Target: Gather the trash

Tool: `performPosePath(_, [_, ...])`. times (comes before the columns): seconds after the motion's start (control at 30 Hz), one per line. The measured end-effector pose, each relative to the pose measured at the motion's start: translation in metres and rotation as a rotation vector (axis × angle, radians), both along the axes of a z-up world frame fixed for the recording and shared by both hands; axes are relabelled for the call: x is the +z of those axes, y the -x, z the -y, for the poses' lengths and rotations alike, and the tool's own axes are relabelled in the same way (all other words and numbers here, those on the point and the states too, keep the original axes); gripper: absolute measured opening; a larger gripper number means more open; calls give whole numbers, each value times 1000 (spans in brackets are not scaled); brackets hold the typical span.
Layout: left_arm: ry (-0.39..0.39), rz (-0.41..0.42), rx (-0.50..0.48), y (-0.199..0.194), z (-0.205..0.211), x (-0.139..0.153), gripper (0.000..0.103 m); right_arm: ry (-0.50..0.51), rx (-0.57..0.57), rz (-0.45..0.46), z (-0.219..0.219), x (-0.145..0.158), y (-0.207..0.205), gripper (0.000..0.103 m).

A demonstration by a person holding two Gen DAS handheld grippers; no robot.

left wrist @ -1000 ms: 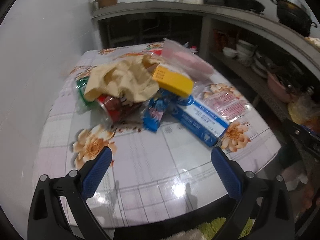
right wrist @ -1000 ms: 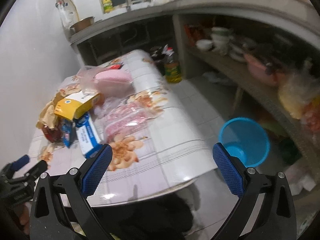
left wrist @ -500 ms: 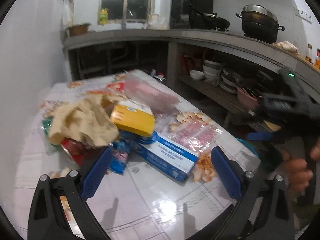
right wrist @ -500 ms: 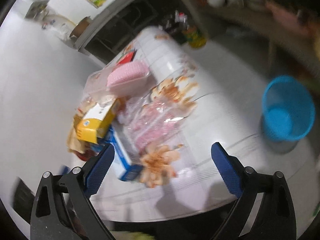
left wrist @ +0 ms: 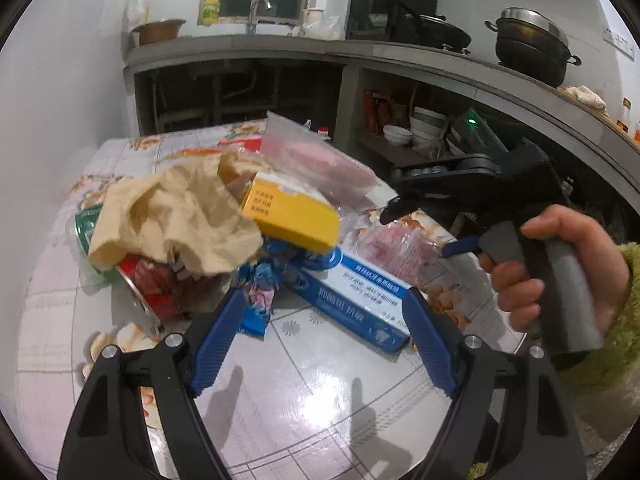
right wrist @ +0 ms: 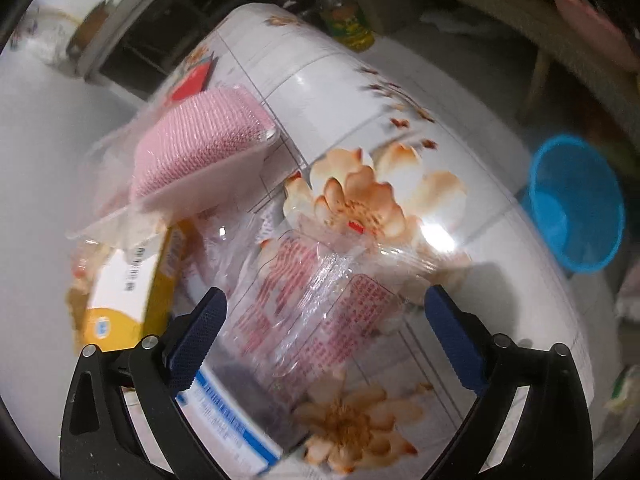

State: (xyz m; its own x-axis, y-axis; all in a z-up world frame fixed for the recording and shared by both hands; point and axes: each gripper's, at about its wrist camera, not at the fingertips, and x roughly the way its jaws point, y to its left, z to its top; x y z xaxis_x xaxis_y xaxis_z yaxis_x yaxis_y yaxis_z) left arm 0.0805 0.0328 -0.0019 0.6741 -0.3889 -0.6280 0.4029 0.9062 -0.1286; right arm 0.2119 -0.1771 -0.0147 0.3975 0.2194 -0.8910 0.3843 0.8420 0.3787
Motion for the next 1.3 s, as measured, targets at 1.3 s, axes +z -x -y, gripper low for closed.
performPosePath(1.3, [-48, 11, -10, -11, -8, 46, 64, 404, 259, 128, -19, -15, -2, 95])
